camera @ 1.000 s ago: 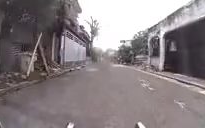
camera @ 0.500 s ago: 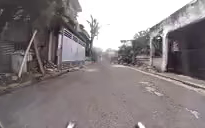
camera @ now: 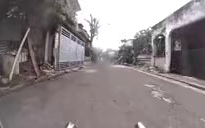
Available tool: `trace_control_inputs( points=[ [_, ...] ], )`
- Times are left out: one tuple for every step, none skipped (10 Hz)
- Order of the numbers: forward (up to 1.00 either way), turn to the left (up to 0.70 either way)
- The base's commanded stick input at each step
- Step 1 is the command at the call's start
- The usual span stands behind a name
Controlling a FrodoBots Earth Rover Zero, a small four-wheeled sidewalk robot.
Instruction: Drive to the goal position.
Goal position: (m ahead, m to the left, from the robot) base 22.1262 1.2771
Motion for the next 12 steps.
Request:
trace_control_inputs(
  points=[
    [0.70, 0.00],
    [0.70, 0.00],
    [0.70, 0.00],
    [0.70, 0.00],
    [0.70, 0.00],
    [0.70, 0.00],
    [0.70, 0.00],
    [0.70, 0.00],
    [0.70, 0.00],
    [0.70, 0.00],
    [0.70, 0.00],
    [0.70, 0.00]
  ],
)
